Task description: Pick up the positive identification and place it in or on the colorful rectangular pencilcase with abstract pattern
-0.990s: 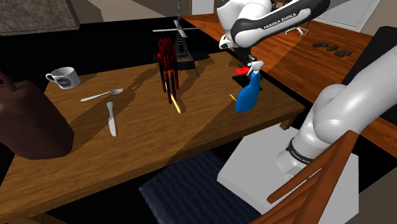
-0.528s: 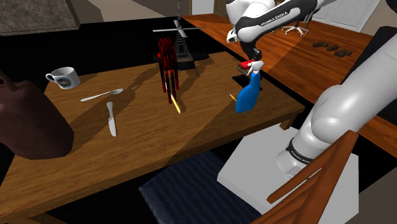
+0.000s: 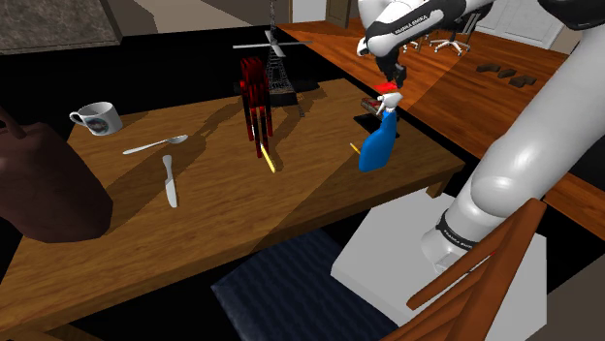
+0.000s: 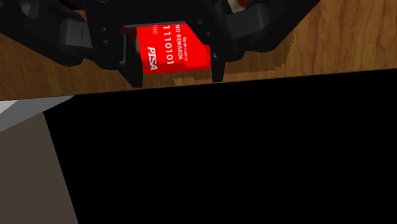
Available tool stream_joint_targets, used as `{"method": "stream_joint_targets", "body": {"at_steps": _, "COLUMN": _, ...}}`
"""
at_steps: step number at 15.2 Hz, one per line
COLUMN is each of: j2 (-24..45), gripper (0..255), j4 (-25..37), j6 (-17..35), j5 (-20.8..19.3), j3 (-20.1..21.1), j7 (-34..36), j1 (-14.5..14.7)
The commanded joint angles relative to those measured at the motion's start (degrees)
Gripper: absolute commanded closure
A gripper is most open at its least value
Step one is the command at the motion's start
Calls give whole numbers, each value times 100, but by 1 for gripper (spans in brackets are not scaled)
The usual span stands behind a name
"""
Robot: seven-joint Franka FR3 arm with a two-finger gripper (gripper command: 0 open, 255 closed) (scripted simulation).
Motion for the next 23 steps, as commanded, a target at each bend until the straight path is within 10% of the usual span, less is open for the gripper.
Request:
{"method": "stream_joint_targets", "body": {"at_steps": 1, "j2": 110, "gripper": 255, "j4": -8, "j6": 136, "j5": -3, "j3": -38, "j7": 4, "j1": -26}}
{"method": "stream_joint_targets", "body": {"at_steps": 22, "j2": 645, "gripper": 255, "j4": -467, "j6": 1029, "j5": -136, "j3": -120, "j7": 464, "j1": -101}}
{"method": "stream_joint_targets", "body": {"at_steps": 23, "j2": 645, "gripper": 0, "j4": -467, "j6": 1029, "j5": -136, "j3": -120, "j7": 464, "j1": -101}}
